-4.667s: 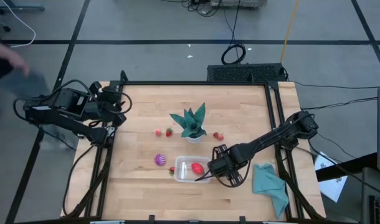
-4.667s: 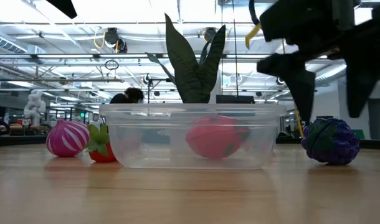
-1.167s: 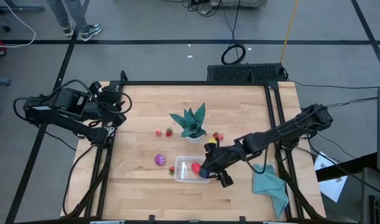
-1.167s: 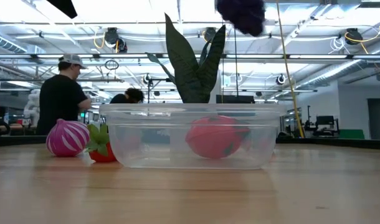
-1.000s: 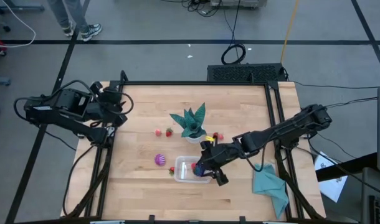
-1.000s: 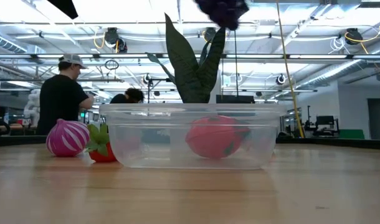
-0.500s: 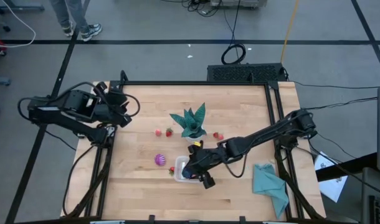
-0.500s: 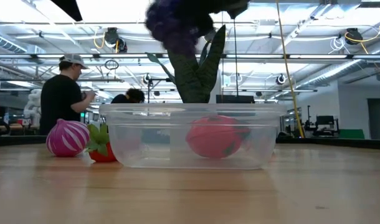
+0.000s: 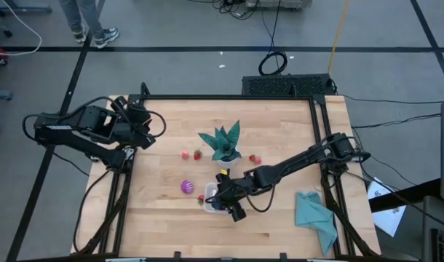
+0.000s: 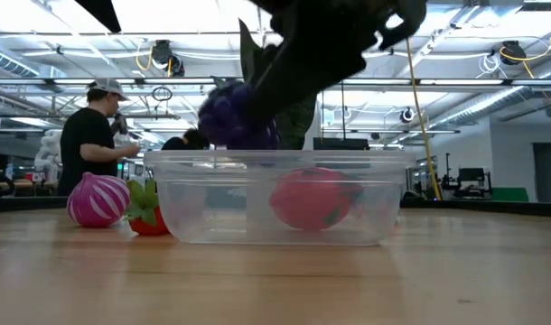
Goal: Pick and placing Produce into tupperware
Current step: Put the purple grapes into the transparent bin
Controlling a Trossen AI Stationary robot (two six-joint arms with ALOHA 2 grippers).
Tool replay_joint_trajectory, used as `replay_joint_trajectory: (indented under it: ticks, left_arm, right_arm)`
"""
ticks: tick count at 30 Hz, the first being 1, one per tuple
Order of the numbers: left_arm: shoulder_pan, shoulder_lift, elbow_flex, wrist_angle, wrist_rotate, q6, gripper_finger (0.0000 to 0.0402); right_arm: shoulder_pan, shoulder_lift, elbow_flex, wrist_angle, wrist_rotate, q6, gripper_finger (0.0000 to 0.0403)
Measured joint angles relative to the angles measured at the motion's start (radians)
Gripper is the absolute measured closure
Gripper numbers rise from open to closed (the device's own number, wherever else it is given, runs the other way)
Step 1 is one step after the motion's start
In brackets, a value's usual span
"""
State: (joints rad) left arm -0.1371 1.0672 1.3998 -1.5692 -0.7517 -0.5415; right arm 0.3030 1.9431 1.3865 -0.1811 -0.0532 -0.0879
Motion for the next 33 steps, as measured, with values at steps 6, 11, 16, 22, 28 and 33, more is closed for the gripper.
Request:
replay_joint_trajectory:
  ticks: [6,11,16,22,28,33]
  left_arm:
    - [0.000,0.000,0.000,0.000,0.000,0.005,0.0256]
    - [0.000,0.000,0.000,0.000,0.000,0.005,0.0256]
    - [0.000,0.000,0.000,0.000,0.000,0.005,0.0256]
    - [0.000,0.000,0.000,0.000,0.000,0.005,0.0256]
    - [0.000,0.000,0.000,0.000,0.000,0.005,0.0256]
    - [0.000,0.000,0.000,0.000,0.000,0.005,0.0256]
  right_arm:
    - [-0.015,0.021,0.000,-0.014,0.000,-0.002,0.0185]
    - [-0.015,0.019,0.000,-0.020,0.000,-0.002,0.0185]
    - [-0.015,0.020,0.000,-0.021,0.000,0.000,0.0185]
    - [-0.016,0.020,0.000,-0.027,0.000,0.005,0.0185]
    - [-0.015,0.020,0.000,-0.034,-0.004,0.019,0.0185]
    - [-0.015,0.020,0.000,-0.055,-0.004,0.024,0.0185]
